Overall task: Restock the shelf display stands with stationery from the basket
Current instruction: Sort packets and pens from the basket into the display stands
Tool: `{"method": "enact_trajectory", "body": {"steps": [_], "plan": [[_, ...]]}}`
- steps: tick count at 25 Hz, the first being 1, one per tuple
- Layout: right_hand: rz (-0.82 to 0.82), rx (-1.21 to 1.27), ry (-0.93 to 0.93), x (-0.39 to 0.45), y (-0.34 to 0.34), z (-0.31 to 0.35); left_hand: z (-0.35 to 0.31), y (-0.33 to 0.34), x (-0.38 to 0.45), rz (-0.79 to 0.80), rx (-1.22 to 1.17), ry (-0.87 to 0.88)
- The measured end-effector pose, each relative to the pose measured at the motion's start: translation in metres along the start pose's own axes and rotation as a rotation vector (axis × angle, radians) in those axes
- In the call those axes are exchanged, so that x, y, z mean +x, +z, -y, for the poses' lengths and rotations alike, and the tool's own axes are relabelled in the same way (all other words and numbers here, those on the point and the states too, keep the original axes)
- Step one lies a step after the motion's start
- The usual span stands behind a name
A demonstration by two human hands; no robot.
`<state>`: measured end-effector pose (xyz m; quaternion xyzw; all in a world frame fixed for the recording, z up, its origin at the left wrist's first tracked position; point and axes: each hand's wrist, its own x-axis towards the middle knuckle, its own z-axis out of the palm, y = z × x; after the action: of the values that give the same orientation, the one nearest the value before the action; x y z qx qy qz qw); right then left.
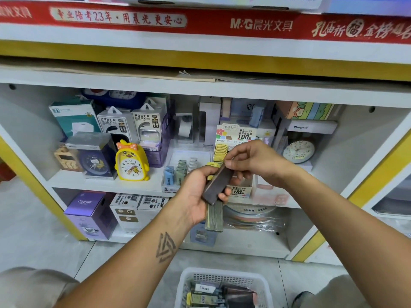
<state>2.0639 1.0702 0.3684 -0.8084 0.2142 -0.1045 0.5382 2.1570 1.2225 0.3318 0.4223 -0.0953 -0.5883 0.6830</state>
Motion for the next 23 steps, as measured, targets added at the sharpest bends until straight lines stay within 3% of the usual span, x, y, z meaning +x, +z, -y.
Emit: {"method": "enact_trajectory", "body": {"steps": [3,6,12,17,20,23], "plan": [[-0.199,0.172,0.017,0.0,-0.015,0.002,0.001,-0.003,-0.001,0.016,0.041,-0.044],[-0.363,0.128,0.025,-0.001,-0.032,0.003,0.001,-0.006,0.0,-0.035,0.06,-0.083],[-0.338,0.04,-0.036,-0.004,-0.047,0.0,0.002,-0.005,-0.003,-0.061,0.04,-0.041],[-0.511,-0.522,-0.117,0.002,-0.045,-0.009,0.004,-0.006,-0.001,-0.029,0.035,-0.008],[-0.549,-0.68,-0.248,0.005,-0.038,-0.014,0.004,-0.004,-0.002,0.069,-0.004,0.0],[-0.53,-0.774,-0.255,0.009,-0.03,-0.021,0.003,-0.002,-0.005,0.123,0.001,0.021]]}}
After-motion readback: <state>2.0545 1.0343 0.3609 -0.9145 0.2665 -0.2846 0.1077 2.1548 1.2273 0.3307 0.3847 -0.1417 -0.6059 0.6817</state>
